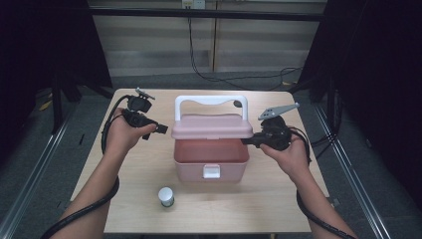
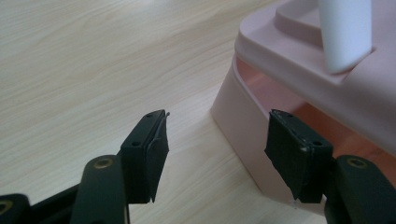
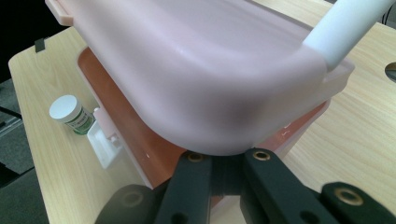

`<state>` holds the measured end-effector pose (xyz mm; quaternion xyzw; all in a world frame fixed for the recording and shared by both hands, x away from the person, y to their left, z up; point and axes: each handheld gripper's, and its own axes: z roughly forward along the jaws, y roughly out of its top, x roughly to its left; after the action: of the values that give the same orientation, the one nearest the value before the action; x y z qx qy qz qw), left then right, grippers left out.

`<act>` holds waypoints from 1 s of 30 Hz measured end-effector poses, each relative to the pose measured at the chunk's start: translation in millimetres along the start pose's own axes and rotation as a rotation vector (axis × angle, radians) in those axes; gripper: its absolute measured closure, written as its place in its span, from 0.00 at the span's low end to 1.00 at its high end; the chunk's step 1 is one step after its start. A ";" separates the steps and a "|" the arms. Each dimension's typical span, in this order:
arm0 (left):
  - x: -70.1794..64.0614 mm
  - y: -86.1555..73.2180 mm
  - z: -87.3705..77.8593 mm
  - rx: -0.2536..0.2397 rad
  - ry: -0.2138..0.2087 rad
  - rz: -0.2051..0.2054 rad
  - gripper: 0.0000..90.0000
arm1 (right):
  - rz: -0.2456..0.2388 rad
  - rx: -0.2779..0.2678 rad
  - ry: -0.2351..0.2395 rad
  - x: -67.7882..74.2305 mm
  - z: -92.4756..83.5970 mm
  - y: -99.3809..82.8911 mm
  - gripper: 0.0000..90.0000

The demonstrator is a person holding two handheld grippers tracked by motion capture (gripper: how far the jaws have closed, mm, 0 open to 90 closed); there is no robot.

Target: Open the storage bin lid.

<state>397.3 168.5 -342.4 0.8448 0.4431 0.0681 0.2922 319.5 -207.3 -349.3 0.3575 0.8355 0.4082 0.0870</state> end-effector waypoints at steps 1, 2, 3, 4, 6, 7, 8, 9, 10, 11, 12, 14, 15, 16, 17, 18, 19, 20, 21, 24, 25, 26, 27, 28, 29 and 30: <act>-0.4 -1.2 1.8 -0.002 -0.001 -0.001 0.43 | 0.000 -0.001 0.001 0.0 0.1 0.3 1.00; -0.7 -2.3 3.2 -0.001 -0.007 -0.001 0.43 | -0.001 0.001 -0.003 0.1 0.0 0.9 1.00; -0.8 -3.2 4.5 0.004 -0.012 0.002 0.43 | 0.000 0.000 -0.003 0.1 -0.1 1.1 1.00; -1.4 -4.0 5.9 0.006 -0.012 0.003 0.43 | 0.001 0.000 -0.001 -0.1 -0.1 1.2 1.00; -2.0 -5.4 8.3 0.009 -0.019 0.002 0.43 | 0.006 -0.004 -0.004 -0.8 -0.7 1.6 1.00; -2.2 -6.1 9.5 0.009 -0.019 0.002 0.43 | 0.009 -0.008 0.000 -1.0 -0.6 1.8 1.00; -2.5 -6.7 10.7 0.010 -0.022 0.000 0.43 | 0.009 -0.008 -0.001 -1.2 -0.5 2.1 1.00; -2.8 -7.4 11.4 0.012 -0.025 0.000 0.43 | 0.010 -0.009 0.000 -1.3 -0.4 2.4 1.00; -3.1 -8.2 12.4 0.008 -0.027 0.002 0.43 | 0.011 -0.010 0.003 -1.4 -0.5 2.6 1.00; -3.6 -8.9 13.3 0.011 -0.035 0.001 0.43 | 0.011 -0.008 -0.001 -1.5 -0.8 2.8 1.00; -4.6 -9.4 14.1 0.011 -0.032 0.000 0.43 | 0.009 -0.006 -0.001 -1.9 -1.1 3.0 1.00; -5.9 -10.5 16.3 0.015 -0.041 0.004 0.43 | 0.010 -0.003 -0.002 -2.1 -1.5 3.8 1.00; -6.1 -10.7 16.9 0.015 -0.044 0.004 0.43 | 0.008 -0.004 -0.003 -1.9 -1.4 4.6 1.00; -6.8 -10.9 17.6 0.014 -0.046 0.000 0.43 | 0.007 -0.006 -0.003 -1.8 -1.4 5.3 1.00; -7.3 -11.0 18.1 0.014 -0.048 0.000 0.43 | 0.008 -0.005 -0.003 -1.4 -1.4 6.1 1.00; -7.9 -10.8 18.5 0.014 -0.048 0.000 0.43 | 0.005 -0.003 -0.005 -1.5 -1.8 6.7 1.00; -8.4 -10.6 18.7 0.012 -0.053 0.002 0.43 | 0.004 -0.007 -0.005 -1.7 -1.8 7.3 1.00; -8.6 -10.3 18.6 0.011 -0.057 0.005 0.43 | 0.005 0.001 -0.009 -1.6 -2.3 7.9 1.00; -9.2 -10.1 18.7 0.010 -0.062 0.006 0.43 | 0.004 0.003 -0.010 -1.6 -2.5 8.2 1.00; -10.8 -9.9 19.5 0.009 -0.070 0.006 0.43 | 0.001 0.002 -0.010 -1.6 -2.5 8.8 1.00; -11.4 -9.7 20.2 0.005 -0.076 0.003 0.43 | 0.005 -0.001 -0.008 -1.6 -2.3 8.9 1.00; -11.6 -9.7 20.4 0.005 -0.077 0.004 0.43 | 0.003 0.001 -0.011 -1.6 -2.4 9.1 1.00; -12.2 -9.6 20.6 0.005 -0.077 0.003 0.43 | 0.000 0.002 -0.012 -1.7 -2.6 9.3 1.00; -12.6 -9.6 20.9 0.002 -0.083 0.001 0.43 | 0.001 0.002 -0.010 -1.7 -2.7 9.3 1.00; -13.0 -9.3 20.8 0.002 -0.087 0.003 0.43 | -0.001 0.004 -0.011 -1.7 -2.7 9.4 1.00; -13.1 -9.0 20.6 0.003 -0.092 0.007 0.43 | 0.000 0.003 -0.011 -1.7 -2.8 9.4 1.00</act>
<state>390.9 153.2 -362.4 0.8490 0.4263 0.0296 0.3108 324.5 -206.3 -340.8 0.3601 0.8355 0.4048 0.0912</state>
